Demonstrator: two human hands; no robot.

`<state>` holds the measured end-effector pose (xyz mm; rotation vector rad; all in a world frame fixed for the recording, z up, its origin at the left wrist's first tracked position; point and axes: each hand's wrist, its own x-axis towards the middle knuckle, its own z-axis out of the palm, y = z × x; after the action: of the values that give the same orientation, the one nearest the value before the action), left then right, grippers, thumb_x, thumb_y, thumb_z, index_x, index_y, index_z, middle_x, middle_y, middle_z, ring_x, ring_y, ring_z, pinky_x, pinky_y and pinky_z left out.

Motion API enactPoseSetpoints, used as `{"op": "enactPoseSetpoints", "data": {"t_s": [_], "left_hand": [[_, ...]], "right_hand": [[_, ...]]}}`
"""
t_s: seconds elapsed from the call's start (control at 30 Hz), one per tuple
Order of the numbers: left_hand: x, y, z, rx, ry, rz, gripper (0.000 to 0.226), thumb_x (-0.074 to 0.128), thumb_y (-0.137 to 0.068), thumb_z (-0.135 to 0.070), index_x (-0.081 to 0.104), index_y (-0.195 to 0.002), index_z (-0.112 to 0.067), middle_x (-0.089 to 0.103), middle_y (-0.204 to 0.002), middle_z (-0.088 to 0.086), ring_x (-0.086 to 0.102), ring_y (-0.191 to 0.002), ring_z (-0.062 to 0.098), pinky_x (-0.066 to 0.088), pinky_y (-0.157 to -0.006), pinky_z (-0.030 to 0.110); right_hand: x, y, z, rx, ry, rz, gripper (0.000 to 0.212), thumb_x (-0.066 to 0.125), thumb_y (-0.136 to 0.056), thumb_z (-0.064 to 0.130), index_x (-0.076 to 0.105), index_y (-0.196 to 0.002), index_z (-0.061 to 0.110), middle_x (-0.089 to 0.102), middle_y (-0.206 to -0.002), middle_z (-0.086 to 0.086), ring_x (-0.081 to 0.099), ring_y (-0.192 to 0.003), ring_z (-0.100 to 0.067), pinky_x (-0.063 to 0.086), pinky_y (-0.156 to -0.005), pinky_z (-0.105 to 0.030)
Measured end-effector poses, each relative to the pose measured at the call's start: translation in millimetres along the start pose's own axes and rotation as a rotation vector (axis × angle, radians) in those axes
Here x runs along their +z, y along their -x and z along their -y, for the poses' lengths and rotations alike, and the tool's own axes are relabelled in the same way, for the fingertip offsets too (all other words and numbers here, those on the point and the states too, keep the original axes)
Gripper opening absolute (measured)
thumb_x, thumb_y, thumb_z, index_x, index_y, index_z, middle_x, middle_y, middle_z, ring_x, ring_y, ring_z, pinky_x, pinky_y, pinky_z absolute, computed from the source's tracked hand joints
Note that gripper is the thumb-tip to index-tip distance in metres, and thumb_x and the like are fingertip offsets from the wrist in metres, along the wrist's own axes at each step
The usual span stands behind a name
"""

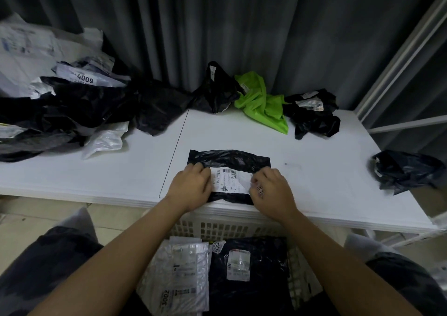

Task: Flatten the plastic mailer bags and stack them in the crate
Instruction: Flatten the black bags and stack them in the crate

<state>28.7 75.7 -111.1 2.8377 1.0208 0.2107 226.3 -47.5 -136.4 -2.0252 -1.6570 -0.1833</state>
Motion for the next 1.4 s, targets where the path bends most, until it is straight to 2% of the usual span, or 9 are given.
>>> {"op": "enactPoseSetpoints", "data": {"t_s": [0.07,0.17,0.27,0.47,0.57,0.63,0.83,1.27,1.4], "left_hand": [[10.9,-10.1,-11.7,-0.048,0.075,-0.019,0.070,0.007,-0.086,-0.045,0.055,-0.123,-0.010,0.053,-0.126,0.013,0.047,-0.118,0.033,0.040,-0.094,0.041],[26.7,-25.3,-28.2,-0.196,0.177,0.092,0.057,0.011,-0.100,-0.042,0.022,-0.151,-0.020,0.011,-0.160,0.007,0.006,-0.147,0.027,0.007,-0.118,0.045],[37.1,-41.7,-31.9,-0.234,0.136,0.134,0.054,0.013,-0.102,-0.041,-0.002,-0.153,-0.029,-0.017,-0.159,0.002,-0.019,-0.145,0.025,-0.010,-0.117,0.049],[53.6,-56.7,-22.9,-0.186,0.049,0.168,0.055,0.011,-0.100,-0.047,-0.010,-0.150,-0.039,-0.023,-0.157,-0.004,-0.026,-0.142,0.029,-0.014,-0.111,0.061],[61.8,-56.6,-18.8,-0.184,0.028,0.156,0.060,-0.003,-0.091,-0.054,-0.013,-0.149,-0.040,-0.023,-0.157,-0.005,-0.026,-0.142,0.029,-0.014,-0.111,0.061],[64.2,-55.6,-18.4,-0.180,0.000,0.153,0.065,-0.011,-0.085,-0.054,-0.015,-0.148,-0.040,-0.024,-0.157,-0.006,-0.027,-0.142,0.029,-0.015,-0.111,0.061],[63.1,-56.0,-19.3,-0.200,-0.001,0.181,0.054,0.008,-0.099,-0.049,-0.017,-0.147,-0.041,-0.025,-0.156,-0.006,-0.027,-0.142,0.030,-0.011,-0.111,0.063],[65.2,-57.6,-18.5,-0.207,0.006,0.210,0.054,0.011,-0.100,-0.049,-0.014,-0.147,-0.043,-0.021,-0.158,-0.006,-0.024,-0.143,0.030,-0.012,-0.109,0.063],[62.1,-57.4,-17.5,-0.208,0.110,0.169,0.057,0.008,-0.097,-0.054,-0.004,-0.151,-0.039,-0.015,-0.160,-0.002,-0.021,-0.145,0.025,-0.014,-0.111,0.059]], "right_hand": [[10.0,-9.3,11.4,0.029,-0.008,0.050,0.045,0.035,-0.088,0.034,0.066,-0.109,0.009,0.060,-0.113,-0.011,0.055,-0.105,-0.032,0.047,-0.085,-0.042],[24.3,-23.9,29.6,0.160,0.008,0.260,0.065,0.012,-0.092,0.048,0.039,-0.146,0.024,0.025,-0.156,-0.009,0.015,-0.145,-0.033,0.013,-0.118,-0.051],[41.9,-34.8,33.2,0.218,0.081,0.338,0.071,-0.007,-0.086,0.055,0.014,-0.152,0.037,-0.001,-0.162,0.000,-0.012,-0.147,-0.030,-0.010,-0.116,-0.048],[57.3,-36.5,20.2,0.254,0.185,0.415,0.078,-0.011,-0.075,0.060,-0.004,-0.150,0.041,-0.010,-0.161,0.001,-0.017,-0.145,-0.036,-0.018,-0.112,-0.050],[61.4,-37.5,18.1,0.261,0.205,0.431,0.076,-0.013,-0.074,0.062,-0.010,-0.148,0.044,-0.016,-0.160,0.004,-0.018,-0.144,-0.037,-0.016,-0.112,-0.053],[62.9,-36.8,16.5,0.267,0.205,0.438,0.077,-0.014,-0.073,0.064,-0.010,-0.148,0.046,-0.016,-0.160,0.005,-0.018,-0.145,-0.037,-0.014,-0.113,-0.055],[63.6,-38.6,17.4,0.291,0.200,0.477,0.081,-0.018,-0.069,0.066,-0.011,-0.148,0.047,-0.018,-0.159,0.005,-0.021,-0.144,-0.037,-0.015,-0.113,-0.058],[64.1,-37.1,16.1,0.288,0.220,0.480,0.082,-0.017,-0.069,0.065,-0.008,-0.148,0.046,-0.015,-0.160,0.003,-0.018,-0.144,-0.038,-0.016,-0.111,-0.057],[57.6,-42.9,16.0,0.309,0.154,0.515,0.071,0.006,-0.086,0.069,0.002,-0.151,0.042,-0.008,-0.161,0.003,-0.014,-0.146,-0.033,-0.012,-0.114,-0.055]]}}
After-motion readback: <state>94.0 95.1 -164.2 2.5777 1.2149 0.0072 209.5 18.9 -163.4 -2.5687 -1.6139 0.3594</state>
